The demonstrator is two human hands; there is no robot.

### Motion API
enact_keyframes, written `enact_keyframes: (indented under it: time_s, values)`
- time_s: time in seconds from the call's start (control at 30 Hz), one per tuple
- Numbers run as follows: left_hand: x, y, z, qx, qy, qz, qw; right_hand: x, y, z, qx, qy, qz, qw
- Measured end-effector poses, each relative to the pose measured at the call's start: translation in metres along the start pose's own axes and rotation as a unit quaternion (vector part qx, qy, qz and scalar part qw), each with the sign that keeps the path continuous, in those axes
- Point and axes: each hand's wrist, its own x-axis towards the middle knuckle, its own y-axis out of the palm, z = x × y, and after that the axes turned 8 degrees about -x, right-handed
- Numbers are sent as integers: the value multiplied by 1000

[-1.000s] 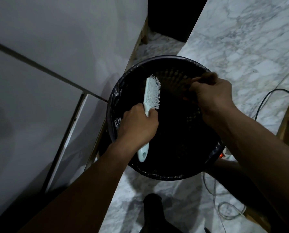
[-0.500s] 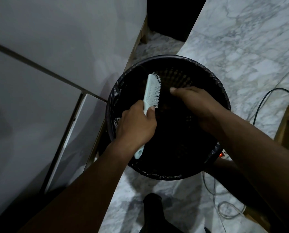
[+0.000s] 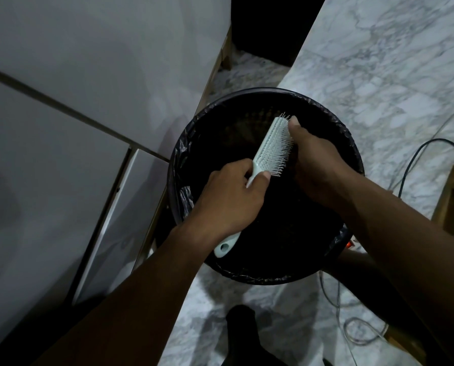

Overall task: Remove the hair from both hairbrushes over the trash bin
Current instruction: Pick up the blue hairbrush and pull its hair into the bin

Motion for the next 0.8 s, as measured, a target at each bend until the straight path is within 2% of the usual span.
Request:
enact_keyframes:
  time_s: [0.17,0.33,0.5,0.73,0.8]
  values:
    - [0,-2,2,29,-12,-8,999,-3,-2,0,-142,-22,-59,988]
    - [3,-5,10,64,-53,-17,996,-2,-4,0,-75,-42,-60,995]
    - [5,-9,12,70,-88,-53,992,1,-8,-7,-176,-40,-70,981]
    - [7,-13,16,100,-128,-88,983,6,-15,-10,-203,-27,-118,972]
    - [7,-13,17,103,-127,-88,983,7,-14,-11,-229,-22,-89,969]
